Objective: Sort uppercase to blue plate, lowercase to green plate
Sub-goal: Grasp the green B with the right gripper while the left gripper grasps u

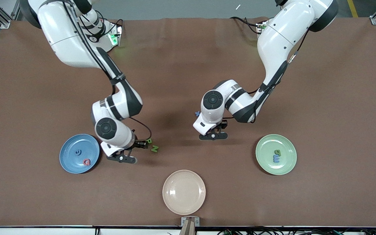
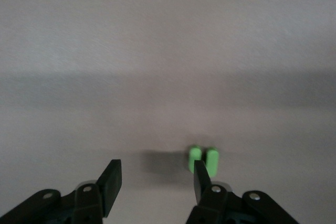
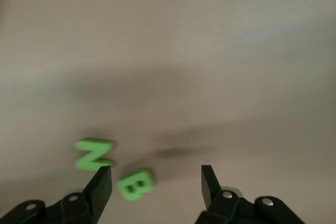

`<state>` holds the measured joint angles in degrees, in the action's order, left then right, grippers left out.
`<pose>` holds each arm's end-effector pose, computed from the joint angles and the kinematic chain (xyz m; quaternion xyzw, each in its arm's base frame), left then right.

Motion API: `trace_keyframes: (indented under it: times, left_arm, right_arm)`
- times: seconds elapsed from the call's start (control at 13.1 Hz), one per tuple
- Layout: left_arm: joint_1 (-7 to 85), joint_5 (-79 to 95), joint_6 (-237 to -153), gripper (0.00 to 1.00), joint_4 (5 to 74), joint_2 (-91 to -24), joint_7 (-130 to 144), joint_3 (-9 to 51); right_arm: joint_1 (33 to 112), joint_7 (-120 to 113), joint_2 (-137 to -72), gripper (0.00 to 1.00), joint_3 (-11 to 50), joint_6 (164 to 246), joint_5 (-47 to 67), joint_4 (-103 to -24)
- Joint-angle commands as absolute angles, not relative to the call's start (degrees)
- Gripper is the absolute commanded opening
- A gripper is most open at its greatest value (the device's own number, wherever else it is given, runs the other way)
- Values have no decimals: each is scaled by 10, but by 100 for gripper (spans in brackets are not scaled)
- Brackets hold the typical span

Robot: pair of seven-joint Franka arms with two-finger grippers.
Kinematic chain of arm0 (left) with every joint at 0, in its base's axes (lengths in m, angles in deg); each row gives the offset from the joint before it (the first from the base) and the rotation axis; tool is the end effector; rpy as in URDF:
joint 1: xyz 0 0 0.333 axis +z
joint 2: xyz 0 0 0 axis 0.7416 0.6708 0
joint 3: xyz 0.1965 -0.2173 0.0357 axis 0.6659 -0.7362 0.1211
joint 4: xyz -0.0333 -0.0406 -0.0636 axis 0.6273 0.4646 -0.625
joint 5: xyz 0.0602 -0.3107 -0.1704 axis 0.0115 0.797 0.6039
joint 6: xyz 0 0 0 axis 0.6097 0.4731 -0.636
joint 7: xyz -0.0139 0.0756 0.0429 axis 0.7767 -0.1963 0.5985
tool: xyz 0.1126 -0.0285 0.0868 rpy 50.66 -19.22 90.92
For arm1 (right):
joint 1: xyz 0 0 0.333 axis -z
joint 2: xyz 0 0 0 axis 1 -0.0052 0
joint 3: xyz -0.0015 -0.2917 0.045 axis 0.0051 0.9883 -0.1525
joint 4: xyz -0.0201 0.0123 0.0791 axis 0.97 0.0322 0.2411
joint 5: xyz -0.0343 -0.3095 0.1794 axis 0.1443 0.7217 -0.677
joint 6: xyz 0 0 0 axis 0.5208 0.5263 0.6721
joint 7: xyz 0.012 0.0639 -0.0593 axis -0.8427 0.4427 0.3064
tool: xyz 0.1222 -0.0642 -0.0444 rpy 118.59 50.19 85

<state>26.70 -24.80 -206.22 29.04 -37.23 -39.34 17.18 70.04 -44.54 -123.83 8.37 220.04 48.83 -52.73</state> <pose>0.5151 -0.4121 0.1678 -0.9997 -0.0016 -0.0055 0.0254 0.6080 0.2782 0.1869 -0.9955 0.0926 0.0084 0.0191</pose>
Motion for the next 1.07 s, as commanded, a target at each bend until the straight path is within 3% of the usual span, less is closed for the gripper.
trace_keyframes:
  times: [0.0,0.3,0.61,0.69,0.76,0.91,0.99]
  left_arm:
    - [262,-252,-2089,63,282,-366,-379,174]
    - [262,-250,-2120,56,283,-349,-355,173]
    - [261,-251,-2141,50,283,-337,-354,173]
    - [262,-252,-2141,43,283,-336,-354,173]
    - [262,-253,-2140,29,283,-337,-354,174]
    - [265,-251,-2139,2,284,-343,-361,174]
    - [272,-251,-2138,0,284,-345,-363,174]
  right_arm:
    - [691,-469,-1234,77,88,2265,482,-579]
    - [689,-470,-1234,77,88,2267,482,-595]
    - [681,-486,-1233,71,88,2267,481,-599]
    - [680,-490,-1233,71,88,2267,481,-599]
    - [677,-491,-1233,68,88,2267,481,-599]
    - [677,-491,-1233,51,88,2267,481,-599]
    - [677,-491,-1233,40,88,2267,481,-599]
